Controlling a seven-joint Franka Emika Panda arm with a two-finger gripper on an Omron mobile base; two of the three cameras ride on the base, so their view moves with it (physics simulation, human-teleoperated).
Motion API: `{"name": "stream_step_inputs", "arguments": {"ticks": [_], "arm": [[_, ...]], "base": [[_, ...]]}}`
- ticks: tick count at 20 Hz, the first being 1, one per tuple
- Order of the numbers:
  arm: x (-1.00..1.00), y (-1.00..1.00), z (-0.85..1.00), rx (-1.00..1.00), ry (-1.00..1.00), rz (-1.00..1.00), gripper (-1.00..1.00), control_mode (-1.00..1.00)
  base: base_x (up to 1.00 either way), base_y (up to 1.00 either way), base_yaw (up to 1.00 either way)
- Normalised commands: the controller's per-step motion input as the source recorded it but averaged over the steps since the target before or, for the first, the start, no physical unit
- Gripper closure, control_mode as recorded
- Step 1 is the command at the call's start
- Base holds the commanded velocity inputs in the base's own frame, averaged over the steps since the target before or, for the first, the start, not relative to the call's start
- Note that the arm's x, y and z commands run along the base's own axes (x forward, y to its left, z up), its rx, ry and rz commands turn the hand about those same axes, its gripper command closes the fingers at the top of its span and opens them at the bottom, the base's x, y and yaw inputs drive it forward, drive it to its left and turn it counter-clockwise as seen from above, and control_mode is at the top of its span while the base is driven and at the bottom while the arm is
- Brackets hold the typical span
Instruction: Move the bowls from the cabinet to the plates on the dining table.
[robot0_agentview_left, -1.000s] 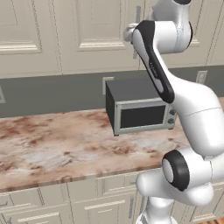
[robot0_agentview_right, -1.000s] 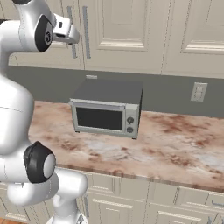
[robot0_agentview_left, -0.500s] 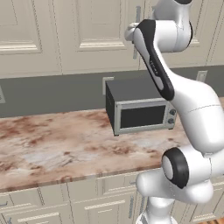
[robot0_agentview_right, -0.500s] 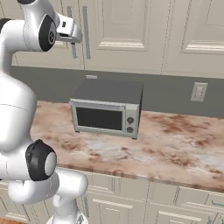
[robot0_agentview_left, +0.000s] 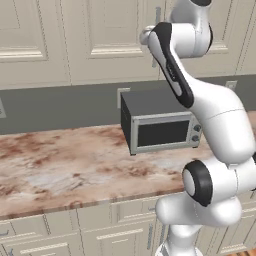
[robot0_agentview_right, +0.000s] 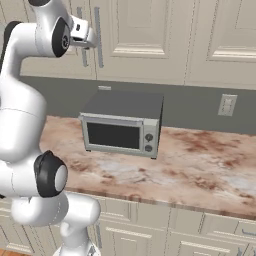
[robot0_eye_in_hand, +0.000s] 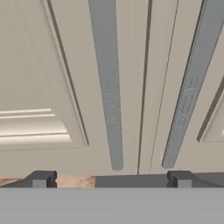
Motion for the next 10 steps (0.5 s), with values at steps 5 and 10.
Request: {"name": "stream_step_inputs", "arguments": {"ticks": [5, 10], "arm": [[0.40, 0.00, 0.00, 0.00, 0.00, 0.00, -1.00, -1.00], [0.47, 0.06, -0.04, 0.00, 0.00, 0.00, -1.00, -1.00]], "base": [[0.00, 0.00, 0.00], [0.00, 0.00, 0.00]]}}
